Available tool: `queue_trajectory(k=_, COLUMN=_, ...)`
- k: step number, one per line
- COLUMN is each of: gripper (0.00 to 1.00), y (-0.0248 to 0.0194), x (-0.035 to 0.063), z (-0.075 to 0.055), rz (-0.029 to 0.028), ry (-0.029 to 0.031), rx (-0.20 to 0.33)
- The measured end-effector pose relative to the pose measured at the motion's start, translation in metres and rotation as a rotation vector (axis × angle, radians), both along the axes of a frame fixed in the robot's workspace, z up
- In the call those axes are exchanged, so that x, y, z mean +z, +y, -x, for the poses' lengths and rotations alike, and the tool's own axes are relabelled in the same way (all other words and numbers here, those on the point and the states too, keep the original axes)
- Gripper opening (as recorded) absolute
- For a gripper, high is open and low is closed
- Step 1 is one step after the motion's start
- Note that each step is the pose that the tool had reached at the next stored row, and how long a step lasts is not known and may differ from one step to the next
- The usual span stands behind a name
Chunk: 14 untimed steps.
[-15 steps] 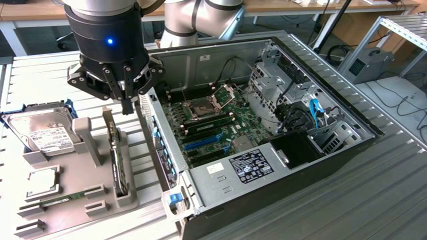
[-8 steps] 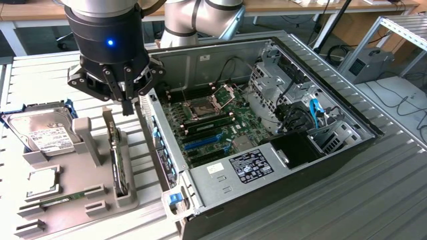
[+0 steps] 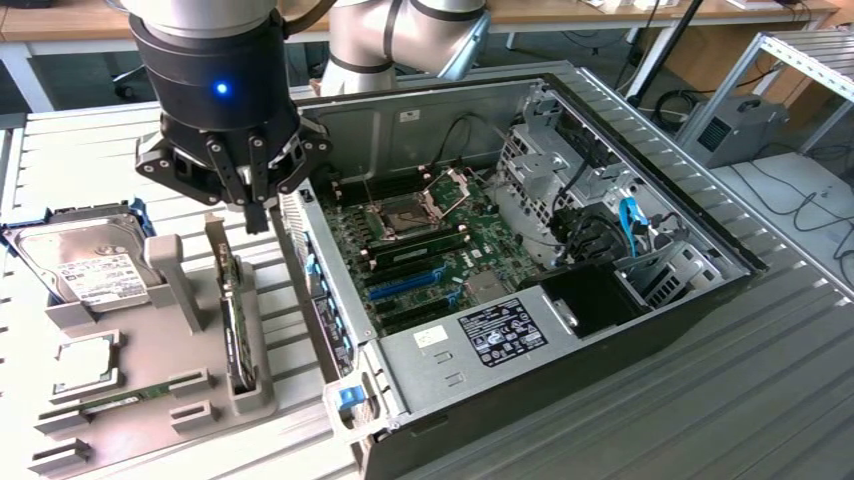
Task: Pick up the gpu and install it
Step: 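Reach for the gpu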
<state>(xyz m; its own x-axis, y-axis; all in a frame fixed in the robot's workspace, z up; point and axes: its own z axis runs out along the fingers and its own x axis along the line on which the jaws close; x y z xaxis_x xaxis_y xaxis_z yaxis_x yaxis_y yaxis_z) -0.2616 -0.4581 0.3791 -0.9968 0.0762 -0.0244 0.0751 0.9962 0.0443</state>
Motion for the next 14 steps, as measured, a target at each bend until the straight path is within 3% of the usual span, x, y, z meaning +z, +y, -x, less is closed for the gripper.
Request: queue_trajectory(k=14, gripper=0.11, y=-0.0039, x=-0.0008, z=0.0, rz=-0.0001, ry=-0.0001, rx=0.0)
